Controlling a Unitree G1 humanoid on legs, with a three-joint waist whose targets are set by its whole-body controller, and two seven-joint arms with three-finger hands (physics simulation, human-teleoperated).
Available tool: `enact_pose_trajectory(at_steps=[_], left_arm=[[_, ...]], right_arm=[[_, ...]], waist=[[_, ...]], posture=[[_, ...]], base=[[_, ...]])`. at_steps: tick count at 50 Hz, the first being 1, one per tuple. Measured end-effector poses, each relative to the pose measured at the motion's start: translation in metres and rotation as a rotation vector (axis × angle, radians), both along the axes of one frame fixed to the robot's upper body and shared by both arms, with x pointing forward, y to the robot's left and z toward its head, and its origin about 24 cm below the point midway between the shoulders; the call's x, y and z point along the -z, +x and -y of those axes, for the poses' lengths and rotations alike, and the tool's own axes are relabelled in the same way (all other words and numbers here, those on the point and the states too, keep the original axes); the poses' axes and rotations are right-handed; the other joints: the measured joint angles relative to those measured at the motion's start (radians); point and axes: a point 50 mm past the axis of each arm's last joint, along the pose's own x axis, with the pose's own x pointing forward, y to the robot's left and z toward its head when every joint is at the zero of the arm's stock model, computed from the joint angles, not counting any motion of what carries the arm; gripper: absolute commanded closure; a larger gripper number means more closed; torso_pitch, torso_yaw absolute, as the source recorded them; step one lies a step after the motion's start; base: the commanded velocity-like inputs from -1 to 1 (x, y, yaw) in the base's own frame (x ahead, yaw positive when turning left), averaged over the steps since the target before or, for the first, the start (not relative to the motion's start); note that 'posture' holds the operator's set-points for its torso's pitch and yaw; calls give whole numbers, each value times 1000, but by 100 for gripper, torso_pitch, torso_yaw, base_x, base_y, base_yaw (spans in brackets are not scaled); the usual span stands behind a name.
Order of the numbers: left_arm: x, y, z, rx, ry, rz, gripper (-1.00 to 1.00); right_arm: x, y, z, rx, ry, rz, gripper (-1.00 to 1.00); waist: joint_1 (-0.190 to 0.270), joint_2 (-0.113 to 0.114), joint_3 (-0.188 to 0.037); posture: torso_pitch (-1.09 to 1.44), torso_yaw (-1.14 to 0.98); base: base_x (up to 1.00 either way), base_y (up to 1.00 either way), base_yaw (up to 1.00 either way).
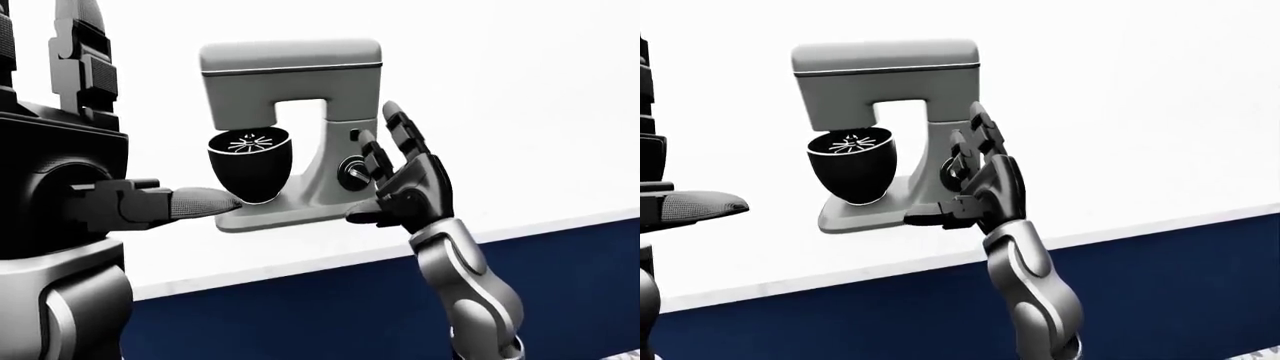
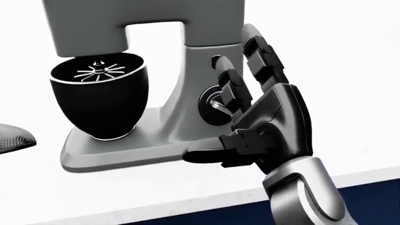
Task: Open the stand mixer head.
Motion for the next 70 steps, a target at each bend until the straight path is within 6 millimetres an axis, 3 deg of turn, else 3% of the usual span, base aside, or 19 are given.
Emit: enact_pose_trajectory(at_steps=[70], left_arm=[[0,0,0,-7,0,0,-100]], right_arm=[[15,31,-2,16,-28,-10,-100]], waist=[[0,5,1]], posture=[[-43,0]], base=[[0,0,0]])
